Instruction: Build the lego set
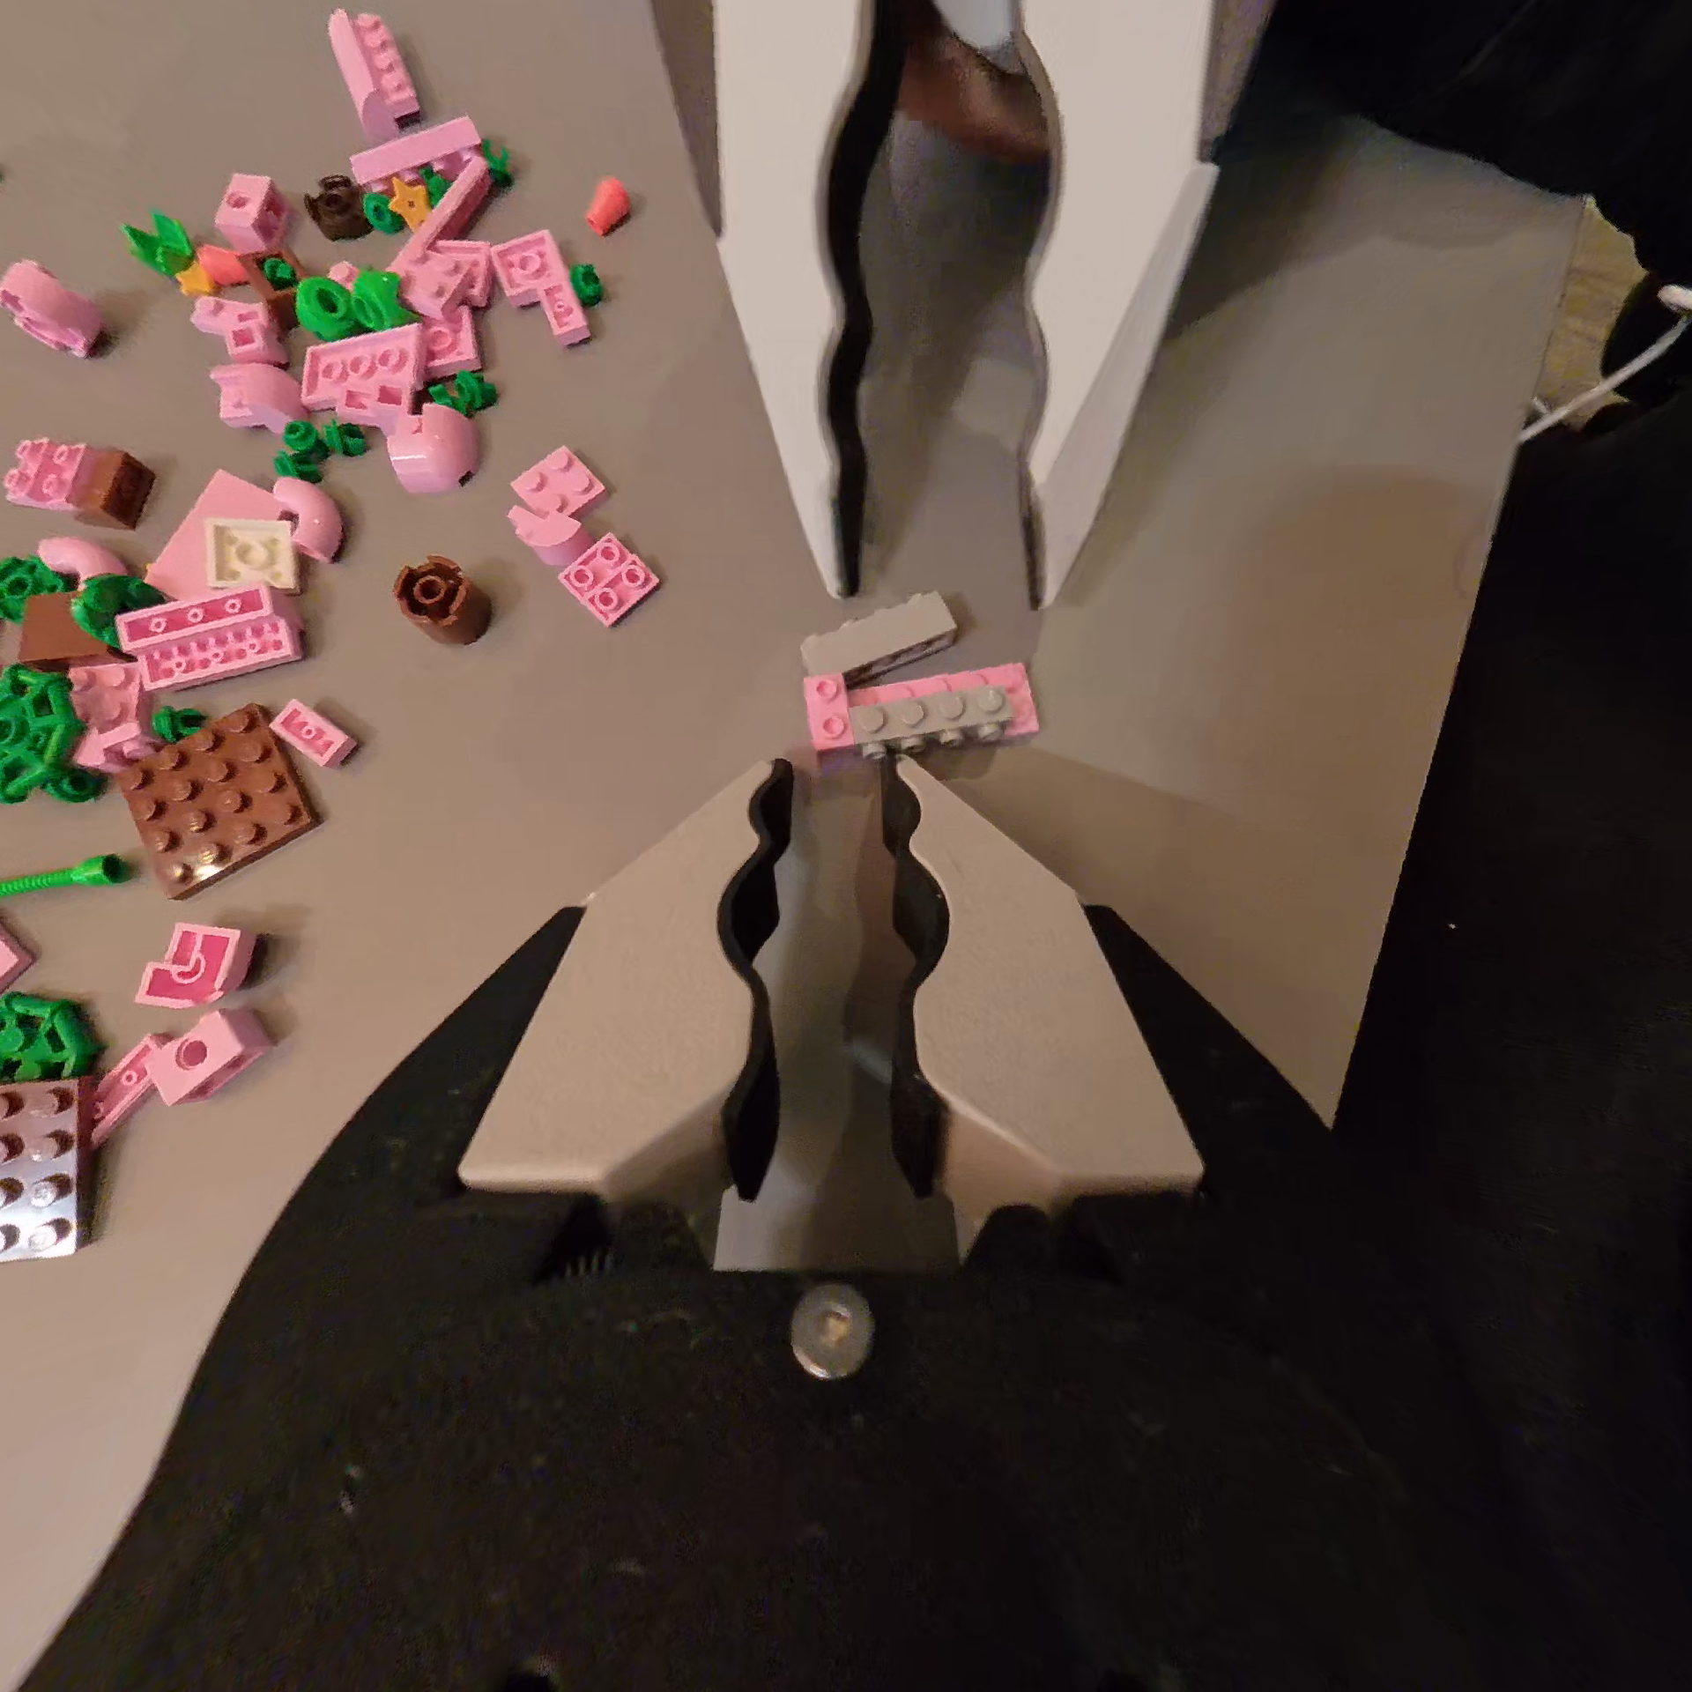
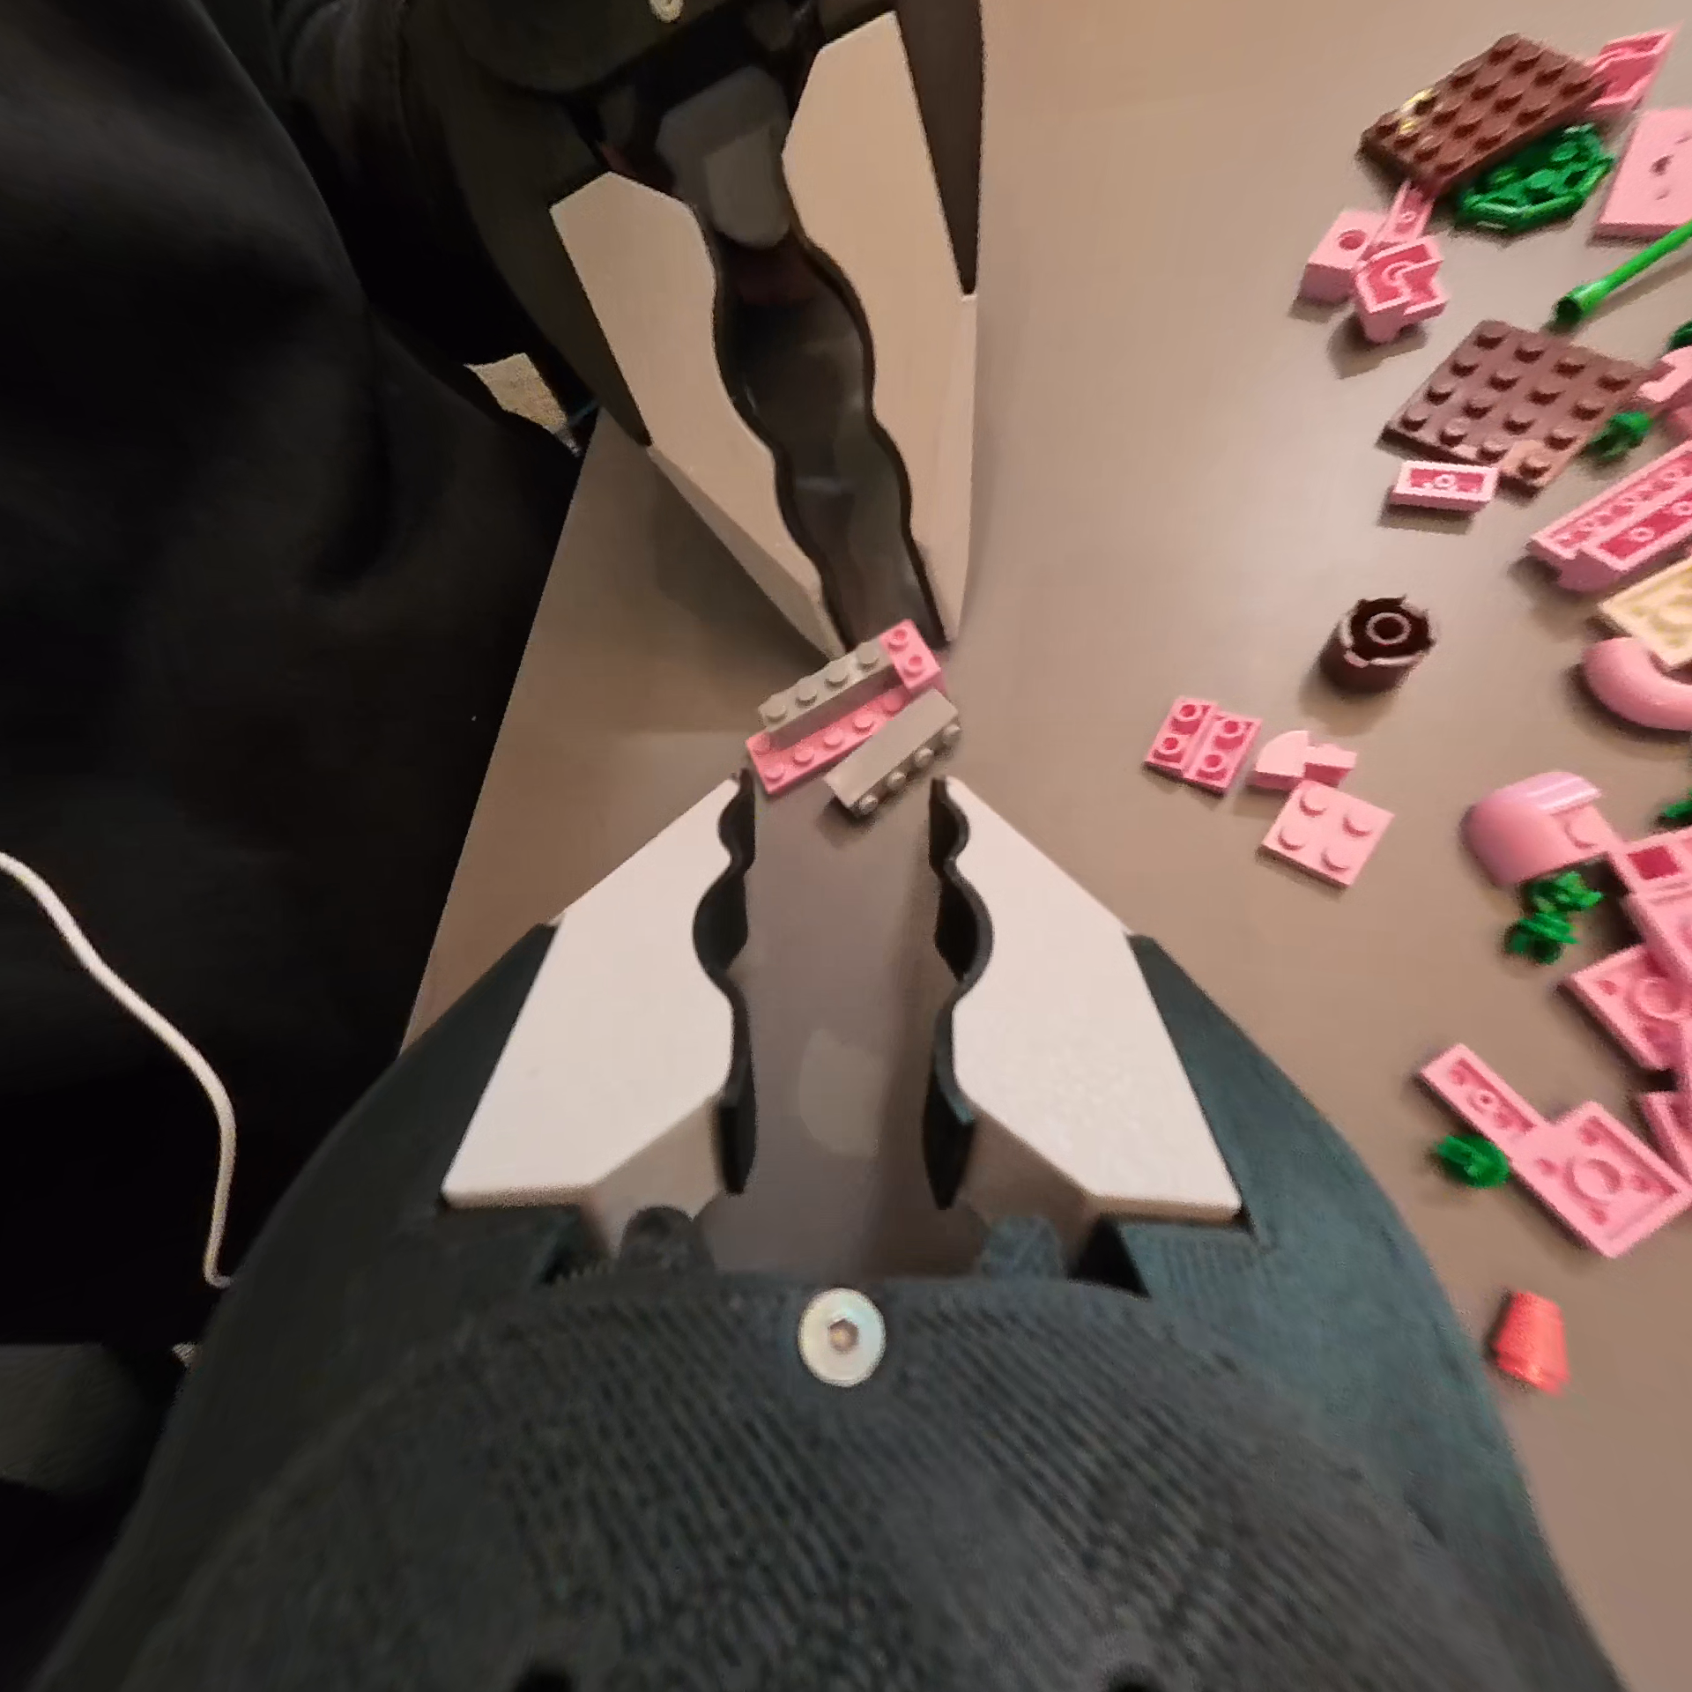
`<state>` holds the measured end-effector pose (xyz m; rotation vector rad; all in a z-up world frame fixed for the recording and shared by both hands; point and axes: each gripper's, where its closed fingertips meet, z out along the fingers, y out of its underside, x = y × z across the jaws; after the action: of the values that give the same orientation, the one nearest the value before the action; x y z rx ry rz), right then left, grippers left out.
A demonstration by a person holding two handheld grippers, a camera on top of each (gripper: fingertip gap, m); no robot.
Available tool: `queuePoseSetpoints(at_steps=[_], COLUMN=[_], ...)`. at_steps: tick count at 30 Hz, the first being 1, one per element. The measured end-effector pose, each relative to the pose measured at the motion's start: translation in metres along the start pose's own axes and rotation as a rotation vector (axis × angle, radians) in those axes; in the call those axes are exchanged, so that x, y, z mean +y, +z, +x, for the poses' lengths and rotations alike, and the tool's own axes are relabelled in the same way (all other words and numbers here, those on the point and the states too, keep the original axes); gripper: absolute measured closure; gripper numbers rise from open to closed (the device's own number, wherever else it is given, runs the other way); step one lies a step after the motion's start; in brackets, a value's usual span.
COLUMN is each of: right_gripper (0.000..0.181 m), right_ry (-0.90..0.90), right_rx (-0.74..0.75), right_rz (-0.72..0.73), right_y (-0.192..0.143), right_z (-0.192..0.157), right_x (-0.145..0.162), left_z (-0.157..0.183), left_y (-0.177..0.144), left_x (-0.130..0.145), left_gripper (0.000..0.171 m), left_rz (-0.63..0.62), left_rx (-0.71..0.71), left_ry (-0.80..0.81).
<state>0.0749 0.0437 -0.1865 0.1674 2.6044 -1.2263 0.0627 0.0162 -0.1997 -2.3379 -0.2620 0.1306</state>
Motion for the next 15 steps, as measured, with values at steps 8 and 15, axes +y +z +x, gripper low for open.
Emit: queuePoseSetpoints(at_steps=[8, 15], right_gripper=[0.154, 0.133], right_ry=[-0.052, -0.194], right_rx=[-0.014, 0.101], right_rz=[0.050, 0.042], right_y=[-0.007, -0.003], right_z=[-0.007, 0.002], right_x=[-0.009, -0.007], left_z=[-0.007, 0.004], left_y=[-0.003, -0.014], left_x=[-0.001, -0.012], left_gripper=[0.147, 0.138], left_rz=[0.020, 0.123], left_rx=[0.009, 0.130], left_ry=[-0.087, -0.103])
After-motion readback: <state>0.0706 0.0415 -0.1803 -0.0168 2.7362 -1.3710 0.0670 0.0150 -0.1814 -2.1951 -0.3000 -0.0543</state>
